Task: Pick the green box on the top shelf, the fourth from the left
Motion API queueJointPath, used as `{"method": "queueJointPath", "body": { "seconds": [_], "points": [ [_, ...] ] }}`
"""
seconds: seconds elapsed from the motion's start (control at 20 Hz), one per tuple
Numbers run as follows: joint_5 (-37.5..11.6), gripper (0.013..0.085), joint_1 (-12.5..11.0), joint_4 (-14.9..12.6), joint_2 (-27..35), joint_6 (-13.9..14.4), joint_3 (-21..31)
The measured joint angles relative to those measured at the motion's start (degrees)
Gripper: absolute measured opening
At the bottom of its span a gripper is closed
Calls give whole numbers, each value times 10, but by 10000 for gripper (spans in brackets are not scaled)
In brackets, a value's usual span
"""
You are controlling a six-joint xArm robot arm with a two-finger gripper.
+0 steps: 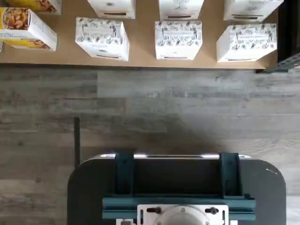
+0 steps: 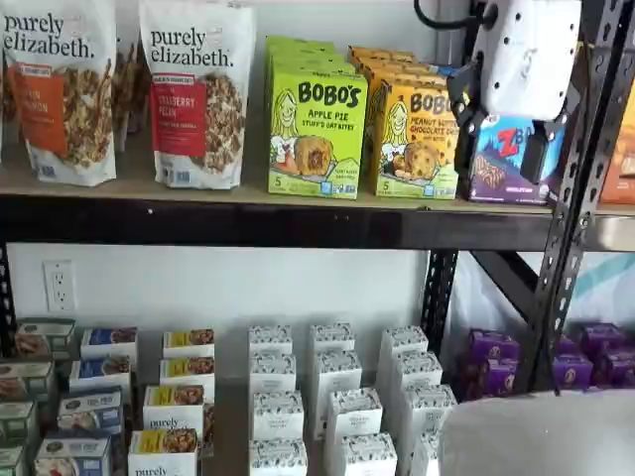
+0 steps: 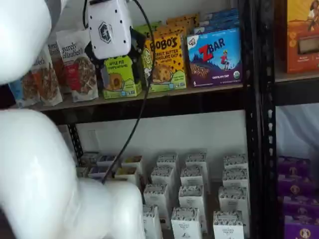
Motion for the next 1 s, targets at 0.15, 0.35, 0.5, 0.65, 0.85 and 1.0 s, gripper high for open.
{"method": "queueJointPath", "body": {
  "seconds": [0.15, 0.35, 0.5, 0.65, 0.85, 1.0],
  "points": [
    [6, 850, -49, 53, 1, -25, 0],
    [4, 850, -48, 54, 1, -26, 1],
    [-8, 850, -36, 47, -5, -19, 5],
    [-22, 850, -27, 46, -9, -11, 7],
    [-44, 850, 1, 40, -7, 13, 5],
    [-62, 850, 31, 29, -4, 37, 5]
  ]
}}
